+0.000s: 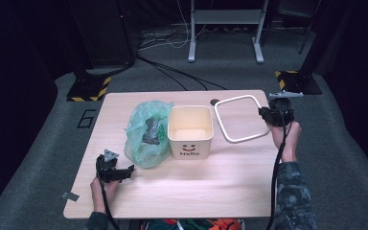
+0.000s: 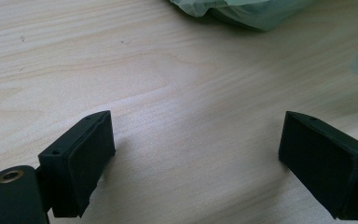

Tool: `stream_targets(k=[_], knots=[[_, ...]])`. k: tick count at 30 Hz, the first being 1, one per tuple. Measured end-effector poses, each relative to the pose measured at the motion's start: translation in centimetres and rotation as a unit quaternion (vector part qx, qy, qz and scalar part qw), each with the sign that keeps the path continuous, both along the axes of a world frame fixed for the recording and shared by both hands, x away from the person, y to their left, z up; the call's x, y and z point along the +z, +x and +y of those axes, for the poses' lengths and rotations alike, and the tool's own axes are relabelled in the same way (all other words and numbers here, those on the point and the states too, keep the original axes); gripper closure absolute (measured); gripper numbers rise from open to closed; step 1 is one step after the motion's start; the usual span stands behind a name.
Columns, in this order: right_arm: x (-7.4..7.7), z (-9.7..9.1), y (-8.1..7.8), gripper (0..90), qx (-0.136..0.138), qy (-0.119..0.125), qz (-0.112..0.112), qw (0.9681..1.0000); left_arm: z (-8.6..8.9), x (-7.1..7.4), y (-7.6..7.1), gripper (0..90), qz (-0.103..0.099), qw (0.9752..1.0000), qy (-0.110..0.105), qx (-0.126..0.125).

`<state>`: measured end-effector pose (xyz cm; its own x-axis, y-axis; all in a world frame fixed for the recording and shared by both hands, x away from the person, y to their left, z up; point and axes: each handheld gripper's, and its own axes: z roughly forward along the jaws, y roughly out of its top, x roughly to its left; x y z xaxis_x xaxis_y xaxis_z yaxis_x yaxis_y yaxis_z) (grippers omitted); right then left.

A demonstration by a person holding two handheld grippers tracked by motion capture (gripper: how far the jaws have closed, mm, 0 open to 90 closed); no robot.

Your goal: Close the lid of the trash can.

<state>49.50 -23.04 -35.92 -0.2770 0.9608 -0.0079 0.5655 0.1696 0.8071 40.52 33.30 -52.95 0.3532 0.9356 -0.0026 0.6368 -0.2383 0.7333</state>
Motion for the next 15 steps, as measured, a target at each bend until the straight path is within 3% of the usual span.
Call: stream_targets(k=[15], knots=[[1.0,1.1,0.5,80.8,0.010,-0.006,-0.001,0.9999,0.0,0.0,0.0,10.1,0.000,1.0000,0.001,-0.001]])
